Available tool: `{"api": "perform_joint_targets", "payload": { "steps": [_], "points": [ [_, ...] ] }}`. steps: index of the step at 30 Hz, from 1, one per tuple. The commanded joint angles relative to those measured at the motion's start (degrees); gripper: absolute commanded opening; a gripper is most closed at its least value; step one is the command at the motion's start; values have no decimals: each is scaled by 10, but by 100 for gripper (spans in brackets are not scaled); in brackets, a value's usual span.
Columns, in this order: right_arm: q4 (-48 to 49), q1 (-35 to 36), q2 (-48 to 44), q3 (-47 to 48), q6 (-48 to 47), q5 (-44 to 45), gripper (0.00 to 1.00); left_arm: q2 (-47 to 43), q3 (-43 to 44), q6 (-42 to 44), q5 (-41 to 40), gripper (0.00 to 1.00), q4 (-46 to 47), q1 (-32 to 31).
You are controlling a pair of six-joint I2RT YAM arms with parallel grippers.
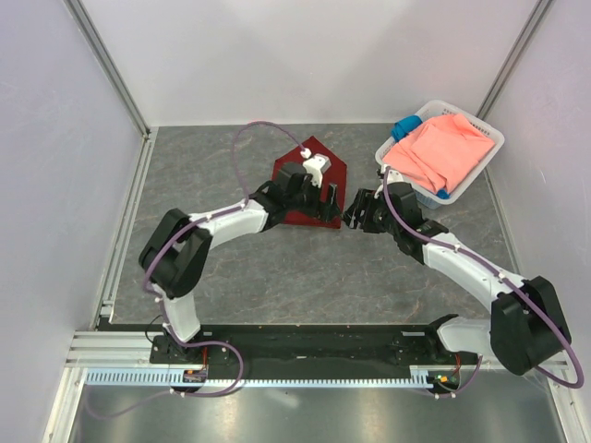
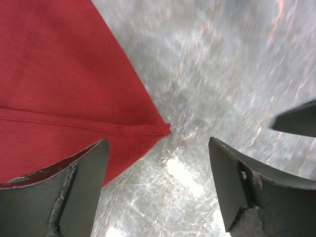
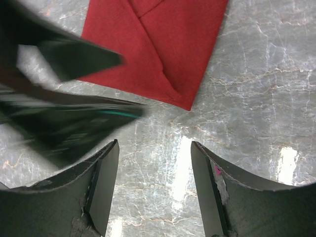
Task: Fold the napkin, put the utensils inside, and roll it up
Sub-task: Fold the napkin
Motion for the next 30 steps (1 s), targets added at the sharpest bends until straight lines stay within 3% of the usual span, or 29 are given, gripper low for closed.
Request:
{"api": "perform_joint_targets", "payload": {
  "steps": [1,10,18,30],
  "points": [
    [19,-16,28,0,17,-19,68,-91,-31,-32,-86,89,-1,5],
    [122,-43,141,5,56,-121,64,-201,-124,-128,-90,90,-41,82],
    [175,-46,223,12,80,-142,63,-269,-183,-164,-83,90,-55,148],
    [234,-53,246,-1,111,-144,63,-302,-233,-177,-60,90,-55,201]
  ]
}}
